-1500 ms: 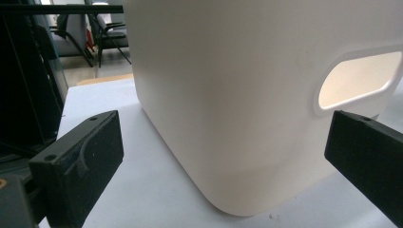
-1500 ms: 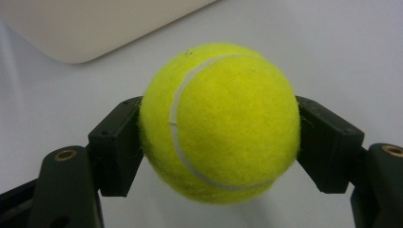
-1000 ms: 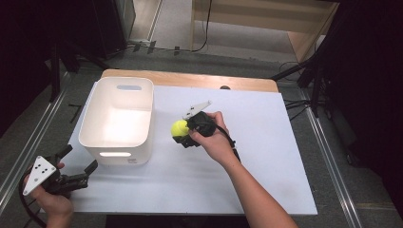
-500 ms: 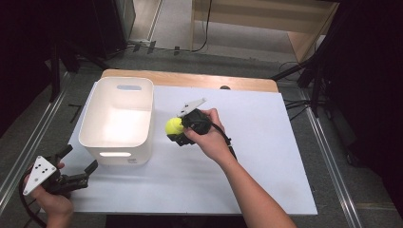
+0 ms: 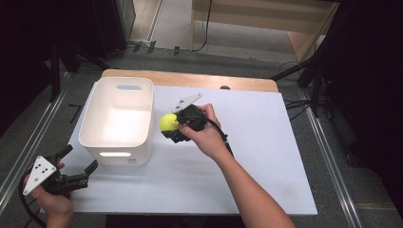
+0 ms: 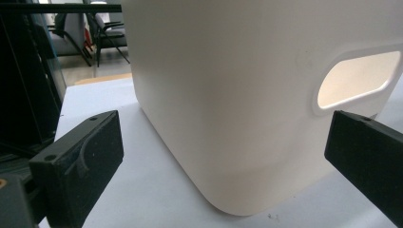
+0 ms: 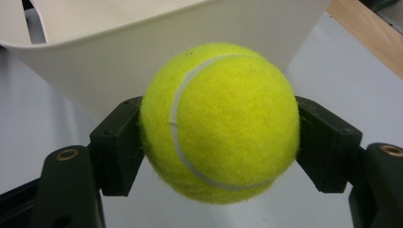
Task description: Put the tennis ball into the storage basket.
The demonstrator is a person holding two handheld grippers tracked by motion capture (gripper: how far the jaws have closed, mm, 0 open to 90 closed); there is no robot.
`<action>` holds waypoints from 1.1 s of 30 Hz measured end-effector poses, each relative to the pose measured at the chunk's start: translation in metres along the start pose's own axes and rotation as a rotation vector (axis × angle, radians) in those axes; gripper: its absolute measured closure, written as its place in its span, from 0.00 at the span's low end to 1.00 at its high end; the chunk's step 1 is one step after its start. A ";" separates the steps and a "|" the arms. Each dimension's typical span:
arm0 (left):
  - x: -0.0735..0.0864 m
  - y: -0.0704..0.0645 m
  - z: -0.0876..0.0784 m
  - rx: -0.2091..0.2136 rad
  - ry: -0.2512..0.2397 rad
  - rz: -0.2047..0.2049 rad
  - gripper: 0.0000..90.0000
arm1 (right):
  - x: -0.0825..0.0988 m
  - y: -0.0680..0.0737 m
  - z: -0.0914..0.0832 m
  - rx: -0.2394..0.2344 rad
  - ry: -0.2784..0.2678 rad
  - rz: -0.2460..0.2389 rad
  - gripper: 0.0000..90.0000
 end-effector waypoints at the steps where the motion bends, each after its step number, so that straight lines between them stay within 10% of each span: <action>1: 0.000 0.000 0.000 0.000 -0.001 -0.001 0.00 | -0.002 0.000 0.000 0.001 -0.006 -0.004 0.27; 33: 0.000 0.000 0.000 0.009 0.000 -0.004 0.00 | -0.059 0.010 -0.009 -0.007 -0.089 -0.055 0.27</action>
Point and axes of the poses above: each handheld gripper's, and its own axes: z roughly forward along the jaws, x roughly out of its underside, y roughly to its left, the point moved 3 cm from there along z, roughly forward along the jaws, and after that the axes turned 7 degrees about x, right-handed, at the moved point
